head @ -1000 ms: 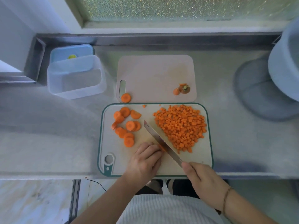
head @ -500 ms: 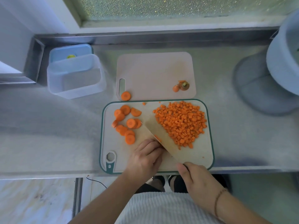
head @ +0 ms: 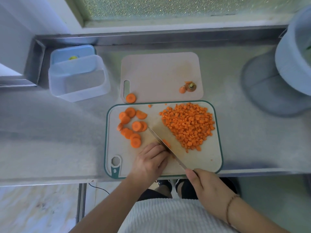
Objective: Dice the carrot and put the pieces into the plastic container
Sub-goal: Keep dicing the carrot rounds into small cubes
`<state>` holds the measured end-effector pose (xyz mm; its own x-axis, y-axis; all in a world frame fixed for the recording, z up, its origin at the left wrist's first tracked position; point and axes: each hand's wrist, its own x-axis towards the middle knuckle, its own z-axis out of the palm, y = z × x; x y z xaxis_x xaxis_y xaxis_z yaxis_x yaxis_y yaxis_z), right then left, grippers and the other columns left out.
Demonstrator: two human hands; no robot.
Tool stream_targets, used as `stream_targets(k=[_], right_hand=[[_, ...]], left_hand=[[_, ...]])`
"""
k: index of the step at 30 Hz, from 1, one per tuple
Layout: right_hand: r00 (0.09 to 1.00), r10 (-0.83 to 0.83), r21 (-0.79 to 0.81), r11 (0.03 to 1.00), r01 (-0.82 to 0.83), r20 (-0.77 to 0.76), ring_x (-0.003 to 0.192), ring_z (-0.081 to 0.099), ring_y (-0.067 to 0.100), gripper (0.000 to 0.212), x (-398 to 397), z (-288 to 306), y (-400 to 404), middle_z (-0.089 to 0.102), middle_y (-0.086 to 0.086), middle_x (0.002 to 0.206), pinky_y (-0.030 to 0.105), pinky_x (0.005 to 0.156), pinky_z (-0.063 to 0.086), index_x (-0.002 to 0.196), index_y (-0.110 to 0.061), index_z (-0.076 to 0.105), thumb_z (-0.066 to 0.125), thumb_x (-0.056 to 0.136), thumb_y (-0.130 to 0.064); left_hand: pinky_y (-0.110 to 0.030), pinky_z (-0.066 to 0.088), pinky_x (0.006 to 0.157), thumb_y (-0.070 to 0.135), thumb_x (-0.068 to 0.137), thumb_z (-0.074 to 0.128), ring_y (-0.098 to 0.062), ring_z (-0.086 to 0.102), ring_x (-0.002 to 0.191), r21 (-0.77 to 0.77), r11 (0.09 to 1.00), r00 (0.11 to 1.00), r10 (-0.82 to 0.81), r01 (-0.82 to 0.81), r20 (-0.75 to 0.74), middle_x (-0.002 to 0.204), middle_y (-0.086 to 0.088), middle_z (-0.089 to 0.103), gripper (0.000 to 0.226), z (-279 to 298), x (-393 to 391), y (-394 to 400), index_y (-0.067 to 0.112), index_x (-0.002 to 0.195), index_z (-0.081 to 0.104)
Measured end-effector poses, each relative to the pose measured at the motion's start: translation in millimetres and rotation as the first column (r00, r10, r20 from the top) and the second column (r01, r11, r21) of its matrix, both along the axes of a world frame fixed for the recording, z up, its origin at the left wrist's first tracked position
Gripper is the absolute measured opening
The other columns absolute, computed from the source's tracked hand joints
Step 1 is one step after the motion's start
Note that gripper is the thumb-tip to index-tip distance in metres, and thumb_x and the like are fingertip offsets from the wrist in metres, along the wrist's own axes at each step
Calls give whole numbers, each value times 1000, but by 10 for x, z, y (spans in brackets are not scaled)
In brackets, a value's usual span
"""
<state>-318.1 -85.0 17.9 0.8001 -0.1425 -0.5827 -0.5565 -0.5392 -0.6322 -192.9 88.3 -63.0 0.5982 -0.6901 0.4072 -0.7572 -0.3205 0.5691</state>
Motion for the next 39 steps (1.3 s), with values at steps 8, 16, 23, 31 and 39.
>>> stream_targets(k=[8,16,23,31,39], right_hand=[[997,-60,73,995,63,-48,96,63,11,83,-281,87,-92,71,3,93,30,92,48,94,-17,67,16,82,-81],[999,9,54,999,-7,-42,94,59,1,70,-69,60,1,68,-7,94,23,91,46,96,-23,65,15,86,-71],[998,-44,84,996,41,35,87,57,-10,40,-62,309,-68,67,-26,86,8,83,41,84,-35,61,30,90,-59],[985,-164,75,984,161,43,51,44,4,33,-253,389,-378,50,-11,51,13,54,35,62,-42,54,32,85,-53],[991,-116,8,993,115,68,52,46,8,57,-218,209,-344,49,-8,52,20,51,35,61,-22,43,23,87,-69]], left_hand=[[-32,54,90,6,91,71,-24,65,92,-6,999,999,49,-49,-22,95,-7,72,7,-2,-15,35,3,86,75],[-26,54,75,-11,82,72,-20,66,81,-27,996,995,78,-80,-55,81,-4,68,14,88,4,50,2,78,68],[-33,54,85,0,93,64,-26,66,91,30,998,998,-51,52,-35,94,-7,70,10,71,88,135,2,86,70],[-37,53,82,29,91,61,-27,61,93,282,920,960,-279,273,-22,125,-9,59,35,202,645,73,10,121,66],[-39,56,56,24,96,55,-24,63,85,279,923,965,-254,263,-70,108,-9,61,24,142,447,-12,9,106,70]])
